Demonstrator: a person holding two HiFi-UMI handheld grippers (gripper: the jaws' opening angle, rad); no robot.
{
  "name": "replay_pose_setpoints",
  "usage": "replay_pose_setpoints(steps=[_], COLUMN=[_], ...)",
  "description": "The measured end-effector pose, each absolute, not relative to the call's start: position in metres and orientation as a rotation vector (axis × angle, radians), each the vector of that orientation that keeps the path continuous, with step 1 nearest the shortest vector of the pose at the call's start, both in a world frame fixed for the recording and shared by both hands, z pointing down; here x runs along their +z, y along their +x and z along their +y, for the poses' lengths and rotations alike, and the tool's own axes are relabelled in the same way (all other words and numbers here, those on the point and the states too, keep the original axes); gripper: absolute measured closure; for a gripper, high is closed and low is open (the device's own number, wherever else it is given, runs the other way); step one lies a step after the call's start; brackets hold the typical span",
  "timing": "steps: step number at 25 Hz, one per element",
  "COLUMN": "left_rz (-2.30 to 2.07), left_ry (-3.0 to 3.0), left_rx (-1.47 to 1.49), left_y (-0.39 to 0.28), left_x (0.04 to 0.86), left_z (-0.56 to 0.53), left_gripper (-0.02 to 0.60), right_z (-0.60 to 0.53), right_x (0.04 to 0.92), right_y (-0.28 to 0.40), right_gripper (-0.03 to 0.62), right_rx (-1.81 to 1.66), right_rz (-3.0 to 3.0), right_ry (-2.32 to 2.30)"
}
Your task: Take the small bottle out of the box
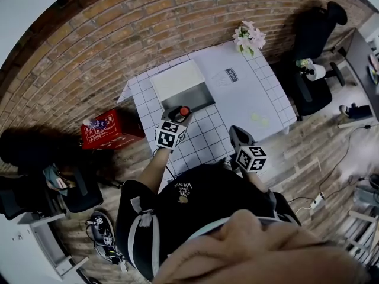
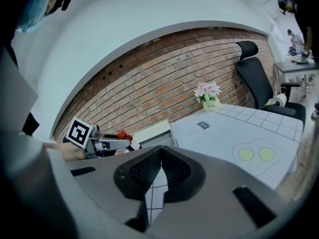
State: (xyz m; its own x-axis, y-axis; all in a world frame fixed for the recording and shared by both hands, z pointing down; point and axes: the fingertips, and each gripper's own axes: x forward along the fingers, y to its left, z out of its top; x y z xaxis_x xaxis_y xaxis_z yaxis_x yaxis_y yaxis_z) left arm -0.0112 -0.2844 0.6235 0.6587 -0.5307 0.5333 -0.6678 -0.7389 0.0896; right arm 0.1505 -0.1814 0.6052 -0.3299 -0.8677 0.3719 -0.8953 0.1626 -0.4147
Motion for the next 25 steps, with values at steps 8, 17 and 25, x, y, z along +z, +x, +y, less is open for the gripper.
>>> replay_pose_setpoints(steps=[8,17,25], left_rz=[-0.898,-0.847,-0.867], left_ry=[2.656,2.666,2.63], left_rx=[0.689,0.663,0.643], left_y=[-0.04,-0.07,-0.084], left_x=[0.62,0.627,0.634], left_z=[-0.262,-0.238,-0.211], left_gripper=[0.374,0.374,0.374], right_z=[-0.158,-0.135,-0.125], right_x=[0.611,0.614,0.613], right_y=[0.115,0.094,0.093], right_gripper=[0.591,0.591,0.591], right_rx=[0.901,0.893,0.889], right_rz=[-2.314,-2.247,-2.224], right_ry=[1.888,1.982,1.996])
